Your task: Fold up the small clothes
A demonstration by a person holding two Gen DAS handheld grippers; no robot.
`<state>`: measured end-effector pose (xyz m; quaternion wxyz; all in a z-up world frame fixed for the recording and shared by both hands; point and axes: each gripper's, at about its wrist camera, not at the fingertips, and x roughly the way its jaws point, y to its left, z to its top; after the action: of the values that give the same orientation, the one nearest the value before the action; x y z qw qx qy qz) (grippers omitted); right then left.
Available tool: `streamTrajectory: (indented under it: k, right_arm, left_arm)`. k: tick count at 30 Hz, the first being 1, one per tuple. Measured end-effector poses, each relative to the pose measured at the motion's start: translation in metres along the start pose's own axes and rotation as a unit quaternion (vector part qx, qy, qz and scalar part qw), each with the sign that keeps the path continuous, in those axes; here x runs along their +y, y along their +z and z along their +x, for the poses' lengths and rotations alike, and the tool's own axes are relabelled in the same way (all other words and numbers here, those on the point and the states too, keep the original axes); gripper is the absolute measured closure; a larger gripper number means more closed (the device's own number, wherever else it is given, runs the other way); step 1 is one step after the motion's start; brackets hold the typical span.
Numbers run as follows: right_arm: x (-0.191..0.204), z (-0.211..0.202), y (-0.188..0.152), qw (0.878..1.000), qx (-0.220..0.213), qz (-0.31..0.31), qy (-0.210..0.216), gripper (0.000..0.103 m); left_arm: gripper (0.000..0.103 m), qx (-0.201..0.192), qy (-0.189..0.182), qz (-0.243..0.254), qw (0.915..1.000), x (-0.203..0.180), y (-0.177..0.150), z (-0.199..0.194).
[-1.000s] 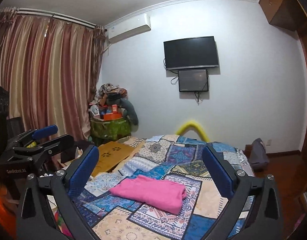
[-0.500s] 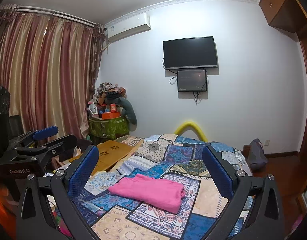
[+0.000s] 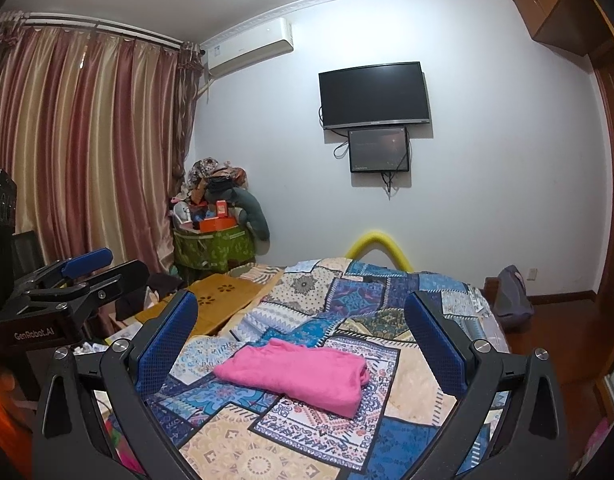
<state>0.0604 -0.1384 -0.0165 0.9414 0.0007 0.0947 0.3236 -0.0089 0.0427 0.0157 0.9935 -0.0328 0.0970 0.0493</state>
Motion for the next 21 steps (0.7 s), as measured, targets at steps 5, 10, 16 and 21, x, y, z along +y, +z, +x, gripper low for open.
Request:
streamTrajectory:
  k: [5,10,16,21]
  right_arm:
    - [-0.0028,-0.0002,0.0013,1.0,0.001,0.002,-0.001,0.001]
    - [-0.006,-0.0003,0.0023,1.0,0.0,0.008,0.0,0.001]
    - [-0.0079,-0.0013,0.0045,1.0,-0.003,0.01,0.0,0.001]
    - [-0.0071,-0.0015,0.0055,1.0,-0.006,0.01,-0.001,0.001]
  left_arm:
    - [0.0,0.001,-0.003,-0.002,1.0,0.0,-0.0029,0.0011]
    - [0.0,0.001,-0.003,-0.001,1.0,-0.0005,-0.002,0.0006]
    - [0.0,0.001,-0.005,0.0,1.0,-0.0013,-0.0016,0.0016]
    - [0.0,0.004,-0.012,-0.005,0.9999,-0.0008,-0.0013,0.0028]
